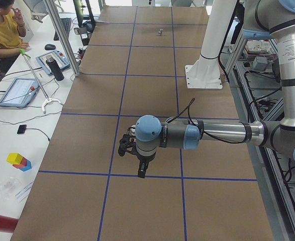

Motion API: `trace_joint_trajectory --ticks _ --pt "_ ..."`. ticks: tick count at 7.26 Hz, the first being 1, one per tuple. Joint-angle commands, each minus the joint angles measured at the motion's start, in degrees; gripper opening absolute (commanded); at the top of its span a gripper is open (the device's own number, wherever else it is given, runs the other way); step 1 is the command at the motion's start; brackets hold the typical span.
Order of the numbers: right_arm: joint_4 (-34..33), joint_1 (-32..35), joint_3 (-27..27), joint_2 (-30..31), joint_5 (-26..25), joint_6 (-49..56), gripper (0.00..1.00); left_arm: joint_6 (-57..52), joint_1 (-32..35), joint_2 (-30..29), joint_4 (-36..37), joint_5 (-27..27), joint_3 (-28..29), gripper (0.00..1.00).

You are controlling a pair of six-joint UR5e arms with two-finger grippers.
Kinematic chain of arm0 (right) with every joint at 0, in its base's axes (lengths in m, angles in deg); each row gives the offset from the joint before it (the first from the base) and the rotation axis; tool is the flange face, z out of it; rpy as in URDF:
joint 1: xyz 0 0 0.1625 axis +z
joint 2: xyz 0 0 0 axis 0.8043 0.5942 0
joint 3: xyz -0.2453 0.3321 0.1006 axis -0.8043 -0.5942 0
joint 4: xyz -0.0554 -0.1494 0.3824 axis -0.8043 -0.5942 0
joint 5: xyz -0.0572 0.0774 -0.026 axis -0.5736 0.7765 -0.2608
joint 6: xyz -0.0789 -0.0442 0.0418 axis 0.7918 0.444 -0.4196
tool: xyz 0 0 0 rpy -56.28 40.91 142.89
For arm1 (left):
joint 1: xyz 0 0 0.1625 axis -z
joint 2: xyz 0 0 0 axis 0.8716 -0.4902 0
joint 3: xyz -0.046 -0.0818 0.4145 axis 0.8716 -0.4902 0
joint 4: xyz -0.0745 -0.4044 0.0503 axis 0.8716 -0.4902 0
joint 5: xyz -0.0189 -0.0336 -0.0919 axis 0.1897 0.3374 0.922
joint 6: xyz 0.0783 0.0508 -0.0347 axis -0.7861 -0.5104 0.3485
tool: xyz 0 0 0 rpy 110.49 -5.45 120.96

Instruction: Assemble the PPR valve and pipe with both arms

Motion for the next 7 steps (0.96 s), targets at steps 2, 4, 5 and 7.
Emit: trace_joint_trajectory --ticks 2,4,5,7 --pt "7.4 0.0 -3.4 -1.1 -0.7 -0.8 1.0 0.2 0.0 -2.9 -0.2 0.1 -0.2 1.0" --pt "8.6 -0.1 -5.4 -3.4 -0.4 -1.2 1.0 0.4 -0.1 -9.2 -1.4 0.0 1.1 1.0" --pt "8.5 0.0 -5.9 -4.1 -0.4 -1.6 1.0 0.4 -0.2 -10.7 -1.5 0.3 2.0 1.0" --pt "8.8 0.0 -7.2 -5.3 -0.3 -1.3 1.0 0.2 -0.2 -13.0 -3.9 0.8 1.9 1.0"
